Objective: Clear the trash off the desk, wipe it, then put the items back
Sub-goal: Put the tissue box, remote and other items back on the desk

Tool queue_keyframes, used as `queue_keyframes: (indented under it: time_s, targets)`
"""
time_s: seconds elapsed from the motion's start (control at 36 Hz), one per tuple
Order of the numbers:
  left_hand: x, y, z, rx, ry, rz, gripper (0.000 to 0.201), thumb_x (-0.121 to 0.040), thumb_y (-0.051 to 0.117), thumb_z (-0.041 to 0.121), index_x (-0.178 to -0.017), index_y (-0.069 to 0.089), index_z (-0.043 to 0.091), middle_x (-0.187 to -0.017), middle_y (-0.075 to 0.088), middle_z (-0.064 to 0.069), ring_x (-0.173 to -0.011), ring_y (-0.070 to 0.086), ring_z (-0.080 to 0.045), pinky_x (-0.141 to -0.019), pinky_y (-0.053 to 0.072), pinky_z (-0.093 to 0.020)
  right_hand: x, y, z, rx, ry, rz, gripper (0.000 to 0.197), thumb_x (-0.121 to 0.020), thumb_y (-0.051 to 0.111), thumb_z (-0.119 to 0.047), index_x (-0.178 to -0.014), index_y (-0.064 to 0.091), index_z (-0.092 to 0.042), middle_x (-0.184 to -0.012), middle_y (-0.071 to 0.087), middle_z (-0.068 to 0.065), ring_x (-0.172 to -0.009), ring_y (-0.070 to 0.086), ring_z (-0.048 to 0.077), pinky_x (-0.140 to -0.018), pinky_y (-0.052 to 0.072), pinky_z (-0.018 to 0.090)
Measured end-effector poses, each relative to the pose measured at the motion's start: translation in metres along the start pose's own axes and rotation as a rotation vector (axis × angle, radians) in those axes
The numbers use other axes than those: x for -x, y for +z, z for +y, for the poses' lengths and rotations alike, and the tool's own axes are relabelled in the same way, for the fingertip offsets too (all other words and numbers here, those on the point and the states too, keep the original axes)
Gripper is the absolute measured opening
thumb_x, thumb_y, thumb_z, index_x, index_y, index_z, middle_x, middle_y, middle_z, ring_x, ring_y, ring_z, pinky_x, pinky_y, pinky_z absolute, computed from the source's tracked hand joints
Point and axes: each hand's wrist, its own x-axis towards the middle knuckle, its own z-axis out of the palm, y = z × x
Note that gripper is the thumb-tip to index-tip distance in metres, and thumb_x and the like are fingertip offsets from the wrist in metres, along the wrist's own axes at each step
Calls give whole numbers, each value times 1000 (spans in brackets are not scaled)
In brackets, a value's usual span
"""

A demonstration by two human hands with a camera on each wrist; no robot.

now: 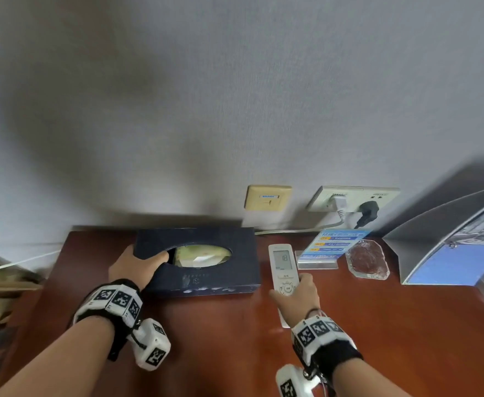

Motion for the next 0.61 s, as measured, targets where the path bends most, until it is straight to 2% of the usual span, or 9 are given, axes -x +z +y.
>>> queue_keyframes:
  time_s: [0.06, 0.14, 0.31, 0.44, 0.53, 0.61]
  targets:
    - [-3, -1, 2, -21, 24, -2, 76, -50, 59, 61, -114, 60, 21, -104, 65, -9, -99, 58, -32, -84, 40, -33, -7, 4, -2, 84, 16, 33, 68, -65, 77, -36, -117, 43, -9, -115, 50, 10, -104, 53, 27, -89, 49, 40]
    - [-7, -1, 5, -37, 48, -2, 71, -51, 59, 60, -110, 61, 22, -96, 62, -4, -90, 55, -27, -82, 39, -32, -15, 5, -6, 232, 54, 37, 72, -71, 72, -44, -125, 39, -9, -121, 42, 9, -111, 46, 27, -95, 44, 38]
    - [-11, -7, 4, 8, 52, 26, 64, -52, 57, 55, -106, 59, 21, -93, 56, -3, -85, 49, -25, -81, 37, -31, -23, 15, -10, 251, 68, 81, 71, -73, 69, -42, -126, 36, -8, -123, 38, 9, -112, 40, 27, -89, 42, 36]
    - [-21, -13, 1, 34, 47, 5, 66, -51, 60, 55, -108, 60, 21, -96, 58, -3, -88, 51, -25, -83, 39, -32, -24, 30, -14, 216, 53, 116, 72, -73, 70, -38, -128, 36, -7, -124, 38, 10, -113, 40, 28, -92, 42, 39]
    - [-21, -14, 3, 46, 61, -18, 57, -52, 61, 53, -102, 57, 25, -96, 58, -3, -87, 51, -24, -82, 37, -31, -22, 40, -16, 178, 40, 127, 73, -72, 71, -35, -130, 34, -8, -125, 38, 10, -114, 39, 29, -92, 43, 39]
    - [-23, -14, 3, 31, 84, -31, 55, -62, 71, 52, -107, 58, 24, -98, 57, -2, -89, 50, -24, -83, 36, -31, -22, 47, -17, 175, 22, 134, 74, -73, 71, -34, -132, 32, -11, -126, 37, 9, -115, 38, 28, -92, 42, 38]
